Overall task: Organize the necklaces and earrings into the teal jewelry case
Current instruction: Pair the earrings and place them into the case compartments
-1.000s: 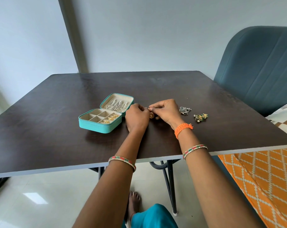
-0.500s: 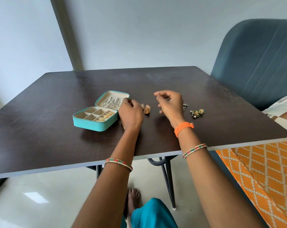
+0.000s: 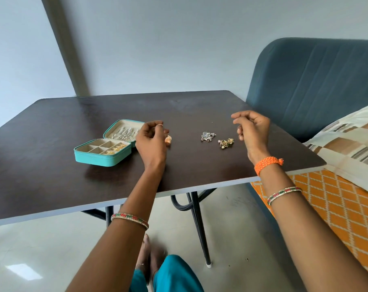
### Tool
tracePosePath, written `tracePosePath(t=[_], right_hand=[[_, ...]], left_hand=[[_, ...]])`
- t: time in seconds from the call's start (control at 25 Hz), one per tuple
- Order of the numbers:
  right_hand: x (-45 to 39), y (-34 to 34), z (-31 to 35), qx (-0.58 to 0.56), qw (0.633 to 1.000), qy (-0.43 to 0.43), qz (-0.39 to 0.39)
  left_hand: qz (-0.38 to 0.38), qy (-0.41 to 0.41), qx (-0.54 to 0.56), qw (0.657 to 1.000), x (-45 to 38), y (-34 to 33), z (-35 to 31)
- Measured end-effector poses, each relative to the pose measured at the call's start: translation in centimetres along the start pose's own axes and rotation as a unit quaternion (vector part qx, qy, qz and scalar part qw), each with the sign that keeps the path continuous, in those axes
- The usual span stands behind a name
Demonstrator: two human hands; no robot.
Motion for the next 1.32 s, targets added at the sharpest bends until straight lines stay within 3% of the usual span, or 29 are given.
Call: tracePosePath(t=[0.12, 0.2, 0.28, 0.4, 0.48, 0.56, 0.68, 1.04, 1.32], right_hand=[[-0.6, 1.4, -1.8, 0.114, 0.990, -0.035, 0.072], [-0.4, 2.2, -3.8, 0.148, 0.979, -0.065, 0.127], [-0.4, 2.8, -5.5, 0.151, 0.978, -0.082, 0.122], [-1.1, 2.5, -6.5, 0.256, 0.958, -0.065, 0.113], [-1.4, 2.0, -6.9, 0.316, 0.937, -0.054, 0.137], [-1.5, 1.9, -7.2, 0.297, 0.941, -0.067, 0.148], [-1.3, 2.1, -7.1, 0.243, 0.955, -0.071, 0.155], [-0.2, 2.7, -5.3, 0.107, 0.987, -0.032, 0.117], [0.3, 2.9, -4.9, 0.097, 0.987, -0.027, 0.122]], left_hand=[[0.102, -0.014, -0.089, 0.991, 0.3, -3.1, -0.1], [0.190, -0.041, -0.190, 0.962, 0.7, -5.3, 0.6], [0.237, -0.045, -0.251, 0.938, 1.1, -6.8, 1.9], [0.245, 0.015, -0.277, 0.929, 1.1, -8.6, 3.2], [0.228, 0.043, -0.372, 0.899, 1.0, -9.9, 3.6], [0.196, 0.058, -0.436, 0.876, 0.9, -11.0, 3.6], [0.209, 0.052, -0.465, 0.858, 0.9, -11.5, 4.0], [0.212, 0.038, -0.330, 0.919, 1.1, -10.4, 3.8], [0.235, 0.032, -0.177, 0.955, 0.8, -10.2, 4.7]])
Point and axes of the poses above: each hand's wrist, its own x-axis away from the middle knuckle, its own y-axis out of the back of the hand, z = x × y, the point moved 3 cm from there along -x, towards the middle knuckle, and after that the axes turned 14 degrees about z, right-handed, at the moved point
